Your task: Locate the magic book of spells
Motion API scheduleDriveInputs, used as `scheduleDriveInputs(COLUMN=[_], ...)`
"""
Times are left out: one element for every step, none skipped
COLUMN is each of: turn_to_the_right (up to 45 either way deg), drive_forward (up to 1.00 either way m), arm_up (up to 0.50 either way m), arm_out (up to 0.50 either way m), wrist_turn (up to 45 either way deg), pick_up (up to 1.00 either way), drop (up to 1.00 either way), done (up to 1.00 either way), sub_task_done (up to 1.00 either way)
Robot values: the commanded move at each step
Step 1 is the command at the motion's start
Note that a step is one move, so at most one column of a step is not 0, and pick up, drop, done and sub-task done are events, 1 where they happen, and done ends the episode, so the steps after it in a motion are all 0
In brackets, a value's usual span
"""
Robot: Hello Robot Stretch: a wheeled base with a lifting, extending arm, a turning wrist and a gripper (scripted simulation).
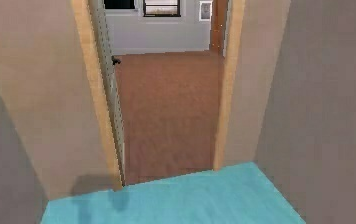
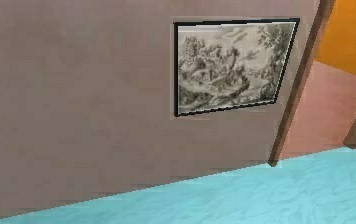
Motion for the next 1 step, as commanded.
scheduleDriveInputs(turn_to_the_right=[0.0], drive_forward=[1.00], arm_up=[0.00], arm_out=[0.00], wrist_turn=[0.0], pick_up=[0.00], drop=[0.00], done=[0.00], sub_task_done=[0.00])
